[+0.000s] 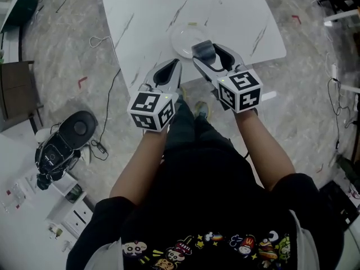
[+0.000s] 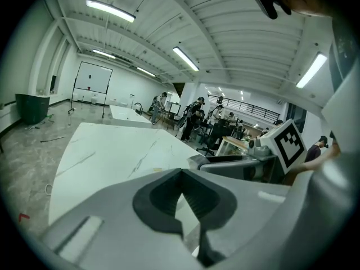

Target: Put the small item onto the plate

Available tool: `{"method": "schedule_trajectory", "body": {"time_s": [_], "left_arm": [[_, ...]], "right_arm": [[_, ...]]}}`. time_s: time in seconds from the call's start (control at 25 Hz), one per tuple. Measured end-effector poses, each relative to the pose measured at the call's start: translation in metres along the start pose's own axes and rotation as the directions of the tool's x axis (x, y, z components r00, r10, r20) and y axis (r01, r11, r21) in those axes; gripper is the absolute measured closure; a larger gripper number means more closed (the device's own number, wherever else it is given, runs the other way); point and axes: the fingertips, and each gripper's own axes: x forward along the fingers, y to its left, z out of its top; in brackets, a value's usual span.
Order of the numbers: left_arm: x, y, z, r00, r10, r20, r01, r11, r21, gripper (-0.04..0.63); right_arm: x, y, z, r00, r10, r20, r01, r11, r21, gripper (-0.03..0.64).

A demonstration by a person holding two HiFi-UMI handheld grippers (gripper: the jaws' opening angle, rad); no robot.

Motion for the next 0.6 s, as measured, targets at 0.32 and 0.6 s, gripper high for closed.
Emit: {"method": "schedule_trajectory", "body": {"time_s": [0.32, 0.6], "left_arm": [[0.021, 0.032, -0.011, 0.999, -0.019, -0.026, 0.018, 0.998, -0.057, 0.595], [0.03, 0.059, -0.02, 0.998, -0.045, -0.047, 0.041, 0.996, -0.083, 0.595]], "right_arm": [[0.058, -0.022, -0.021, 0.995, -0.032, -0.096, 0.032, 0.999, 0.002, 0.299], [0.103, -0.038, -0.04, 0.983, -0.057, -0.173, 0.056, 0.998, -0.012, 0.298]]}}
